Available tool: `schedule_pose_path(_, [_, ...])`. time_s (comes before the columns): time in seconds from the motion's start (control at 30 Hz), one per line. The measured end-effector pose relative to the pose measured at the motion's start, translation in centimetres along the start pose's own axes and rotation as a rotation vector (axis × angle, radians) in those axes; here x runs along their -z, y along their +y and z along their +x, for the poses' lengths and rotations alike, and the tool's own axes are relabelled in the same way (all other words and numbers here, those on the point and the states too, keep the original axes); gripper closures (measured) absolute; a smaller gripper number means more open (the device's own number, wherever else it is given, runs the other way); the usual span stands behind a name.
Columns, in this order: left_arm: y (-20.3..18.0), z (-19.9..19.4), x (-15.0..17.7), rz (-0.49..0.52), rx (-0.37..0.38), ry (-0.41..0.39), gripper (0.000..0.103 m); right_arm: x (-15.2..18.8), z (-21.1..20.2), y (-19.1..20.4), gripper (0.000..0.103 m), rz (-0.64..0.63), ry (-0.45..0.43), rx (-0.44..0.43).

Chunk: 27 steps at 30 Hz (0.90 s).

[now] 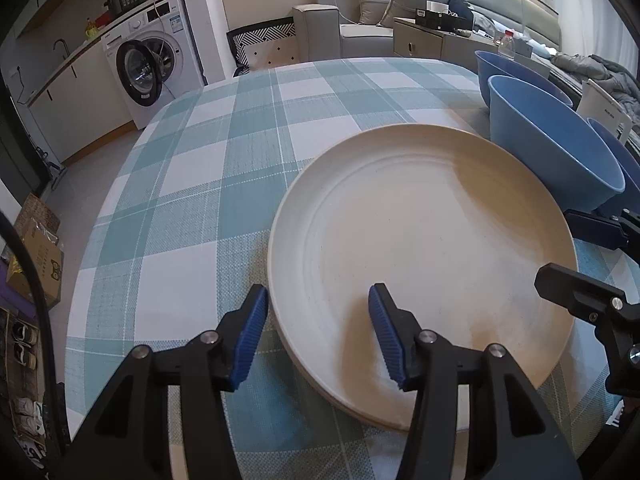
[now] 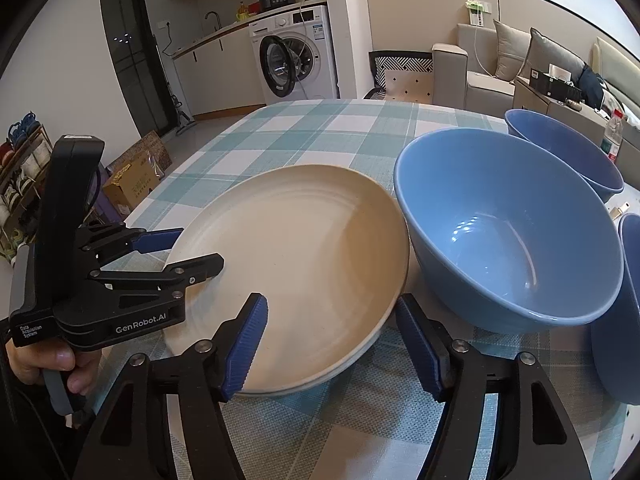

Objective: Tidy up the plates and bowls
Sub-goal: 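Open both grippers to release the plate on the stack, then move both grippers back toward the blue bowls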

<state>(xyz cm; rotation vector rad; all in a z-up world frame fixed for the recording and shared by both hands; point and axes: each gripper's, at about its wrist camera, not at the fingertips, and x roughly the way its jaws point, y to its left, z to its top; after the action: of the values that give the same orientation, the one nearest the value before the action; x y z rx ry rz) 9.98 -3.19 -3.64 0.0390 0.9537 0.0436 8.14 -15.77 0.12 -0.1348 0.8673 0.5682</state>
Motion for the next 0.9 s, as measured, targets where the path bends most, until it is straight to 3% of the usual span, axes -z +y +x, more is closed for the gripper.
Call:
schedule_pose_path(0.3, [0.3,-0.2,0.3,-0.009,-0.009,0.017,0.05,0.0,0.1,0.1,0.029,-0.007,0.005,-0.02])
schedule_pose_path(0.57, [0.3,-0.7,0.2,-0.019,0.029,0.024,0.049,-0.1,-0.6,0.8,0.017,-0.036,0.001,-0.027])
schedule_pose_path(0.73, [0.3,-1.5,-0.4,-0.047,0.075,0.01,0.039,-0.3,-1.9,0.9,0.012,-0.042,-0.02,-0.035])
schedule_pose_path(0.8, [0.1,-2.1,-0.7,-0.046,0.075,-0.005,0.024,-0.4,-2.5,0.6,0.011,-0.042,-0.028,-0.033])
schedule_pose_path(0.9, [-0.3,-3.0,-1.4,-0.031,0.079,-0.033,0.021,-0.5,-3.5,-0.4,0.011,-0.026,-0.044,-0.04])
